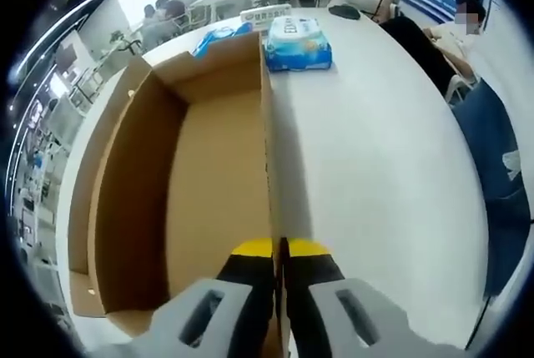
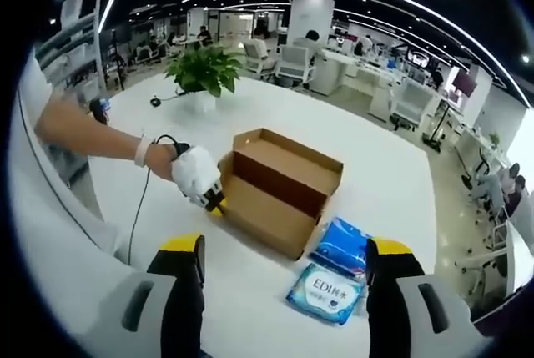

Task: Operate the shoe box by opening the lid, removing the specified soft item, and placing it in the target area until the item is outside and the box remains undamaged.

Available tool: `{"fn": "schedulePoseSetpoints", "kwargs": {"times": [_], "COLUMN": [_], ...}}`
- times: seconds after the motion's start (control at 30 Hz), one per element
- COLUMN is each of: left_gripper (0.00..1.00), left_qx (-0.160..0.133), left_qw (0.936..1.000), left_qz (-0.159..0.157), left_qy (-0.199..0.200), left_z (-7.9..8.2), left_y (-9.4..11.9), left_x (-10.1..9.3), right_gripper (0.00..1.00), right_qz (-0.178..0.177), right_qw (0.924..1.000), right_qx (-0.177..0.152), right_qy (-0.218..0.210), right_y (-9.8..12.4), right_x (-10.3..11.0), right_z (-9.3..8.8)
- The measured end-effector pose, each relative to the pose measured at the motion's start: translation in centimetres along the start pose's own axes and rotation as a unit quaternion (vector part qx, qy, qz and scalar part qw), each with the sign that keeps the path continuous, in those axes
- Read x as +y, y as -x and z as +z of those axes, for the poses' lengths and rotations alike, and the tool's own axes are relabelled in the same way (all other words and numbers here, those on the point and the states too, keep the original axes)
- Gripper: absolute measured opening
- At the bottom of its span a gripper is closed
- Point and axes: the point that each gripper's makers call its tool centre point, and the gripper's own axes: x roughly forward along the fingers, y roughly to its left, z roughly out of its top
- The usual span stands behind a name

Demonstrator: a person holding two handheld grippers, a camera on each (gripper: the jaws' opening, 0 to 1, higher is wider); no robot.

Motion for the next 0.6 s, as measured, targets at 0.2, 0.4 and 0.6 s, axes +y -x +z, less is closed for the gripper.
{"fn": "schedulePoseSetpoints", "kwargs": {"times": [0.2,0.4,0.6], "left_gripper": [0.01,0.01,0.01], "left_qx": [0.005,0.011,0.011], "left_qw": [1.0,0.9999,0.9999], "left_qz": [0.001,-0.004,-0.006], "left_qy": [0.001,-0.002,-0.002], "left_z": [0.0,0.2,0.3], "left_y": [-0.1,-0.1,-0.2], "left_x": [0.0,-0.2,-0.1], "right_gripper": [0.8,0.79,0.76], "right_qz": [-0.003,-0.011,-0.057], "right_qw": [0.9998,0.9985,0.985], "right_qx": [0.008,0.014,0.05], "right_qy": [0.017,0.051,0.155], "right_y": [-0.5,-1.1,-1.5], "right_x": [-0.8,-2.2,-4.8], "right_z": [0.7,2.0,3.1]}}
